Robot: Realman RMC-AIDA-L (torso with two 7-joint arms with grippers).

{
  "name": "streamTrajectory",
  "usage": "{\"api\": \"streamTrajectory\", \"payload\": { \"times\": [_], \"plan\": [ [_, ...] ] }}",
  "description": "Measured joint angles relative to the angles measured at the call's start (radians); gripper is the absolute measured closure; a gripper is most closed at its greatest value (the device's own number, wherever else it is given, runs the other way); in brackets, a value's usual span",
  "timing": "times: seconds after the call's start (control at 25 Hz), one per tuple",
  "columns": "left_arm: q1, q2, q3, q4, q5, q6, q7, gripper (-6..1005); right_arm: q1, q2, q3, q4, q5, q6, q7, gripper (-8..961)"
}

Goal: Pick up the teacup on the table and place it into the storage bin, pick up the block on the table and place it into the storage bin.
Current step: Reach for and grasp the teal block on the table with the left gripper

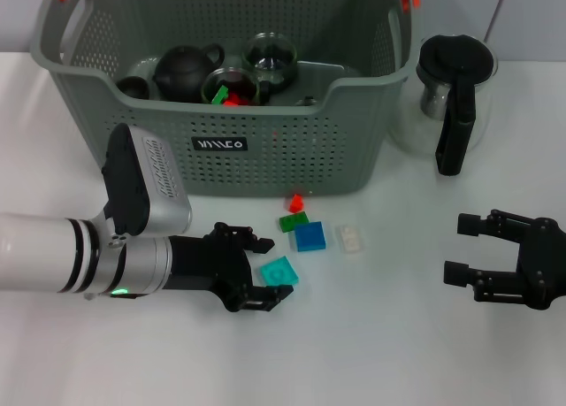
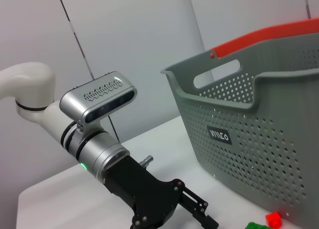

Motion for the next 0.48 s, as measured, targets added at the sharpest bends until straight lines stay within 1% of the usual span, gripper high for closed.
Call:
{"api": "streamTrajectory", "payload": {
  "times": [0.48],
  "plan": [
    [-0.017,0.0,0.0,0.026,0.014,-0.016,0.0,292,0.001,0.0,0.0,0.0,0.0,0.0,0.0,42]
  ]
}}
